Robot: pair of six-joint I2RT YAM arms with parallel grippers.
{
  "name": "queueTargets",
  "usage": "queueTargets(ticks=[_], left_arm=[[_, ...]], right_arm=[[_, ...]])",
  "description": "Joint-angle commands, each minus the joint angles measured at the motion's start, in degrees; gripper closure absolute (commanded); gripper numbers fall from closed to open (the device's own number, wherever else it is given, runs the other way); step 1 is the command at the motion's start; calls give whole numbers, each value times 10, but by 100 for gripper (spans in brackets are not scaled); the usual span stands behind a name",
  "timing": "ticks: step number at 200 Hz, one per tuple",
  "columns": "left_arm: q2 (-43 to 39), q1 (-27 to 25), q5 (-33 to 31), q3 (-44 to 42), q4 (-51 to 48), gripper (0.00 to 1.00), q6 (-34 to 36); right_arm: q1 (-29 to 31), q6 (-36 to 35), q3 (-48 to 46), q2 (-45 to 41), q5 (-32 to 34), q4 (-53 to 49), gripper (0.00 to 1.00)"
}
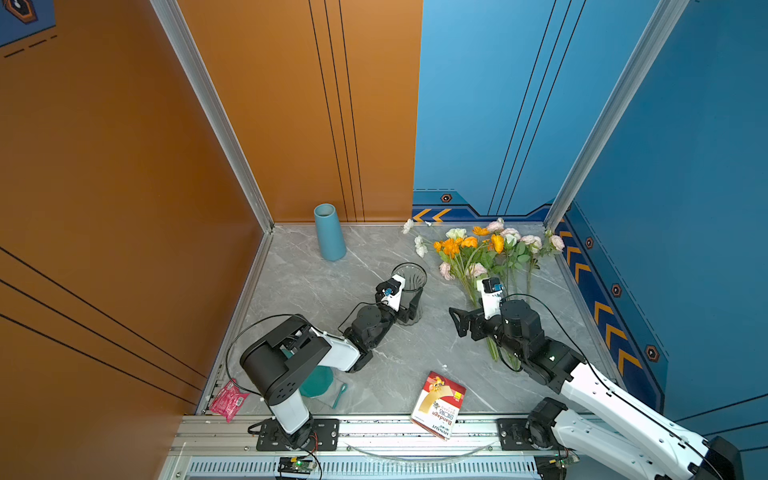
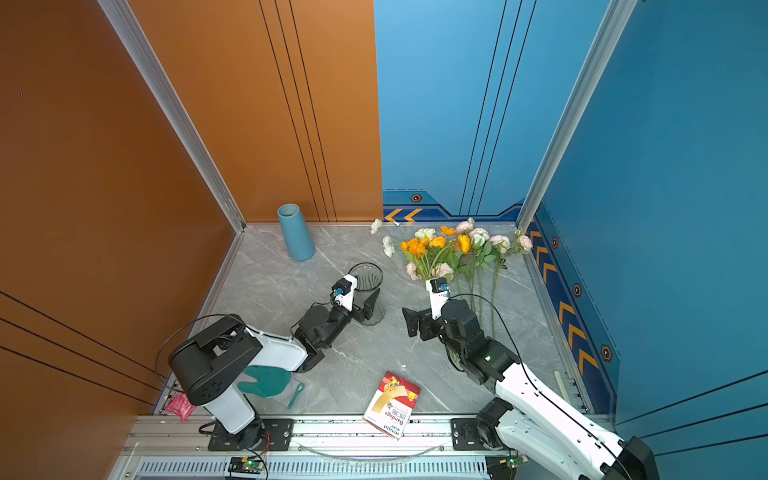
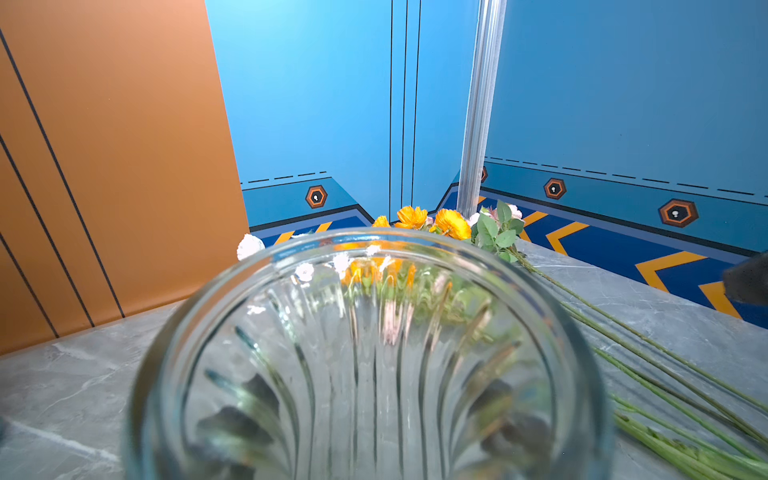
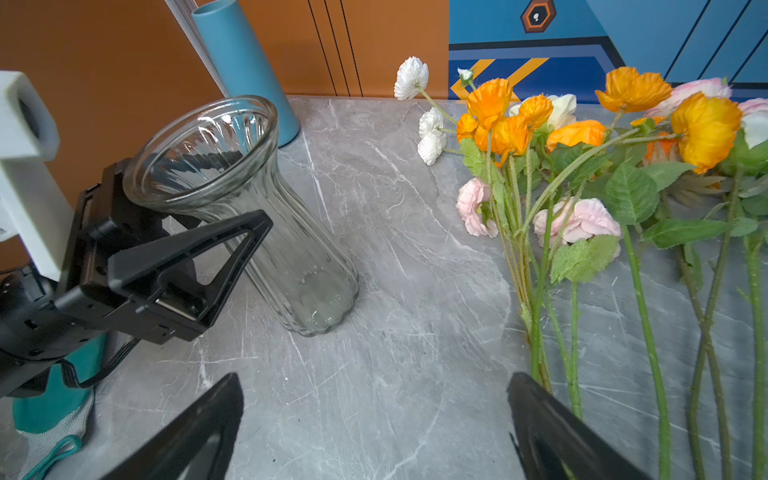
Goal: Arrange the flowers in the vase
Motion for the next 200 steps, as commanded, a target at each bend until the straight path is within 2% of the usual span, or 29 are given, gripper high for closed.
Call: queueTargets(ticks=[1, 68, 97, 120, 128, 136, 148, 156, 165, 177, 200], left_arm=[[-18, -6, -6, -14, 30, 2, -2], [-67, -14, 21, -91, 30, 2, -14], [-133, -37, 20, -158, 30, 2, -26], [-228, -82, -32, -199, -27, 2, -23], [-285, -99, -56, -199, -89, 2, -23], [-358, -111, -70, -181, -195, 2, -28], [-466, -114, -79, -93, -470, 2, -49], [-500, -109, -79, -17, -630, 2, -46], [-513, -104, -75, 49, -724, 2, -25], [-510, -89, -39, 139, -827, 2, -8], [-414, -18, 136, 335, -1014, 2, 3]], right_arm=[[-3, -2, -3, -1, -9, 9, 0], [-20, 17, 0, -11, -2, -23, 0], [-75, 51, 6, -2, -8, -56, 0], [-134, 68, 19, 17, -20, -86, 0], [-153, 68, 26, 25, -27, -97, 0], [-171, 67, 36, 34, -28, -112, 0], [-198, 67, 51, 45, -22, -139, 0], [-219, 68, 58, 54, -24, -149, 1], [-247, 71, 65, 63, -25, -159, 3], [-286, 75, 72, 79, -33, -166, 7], [-352, 72, 98, 134, -34, -178, 16]])
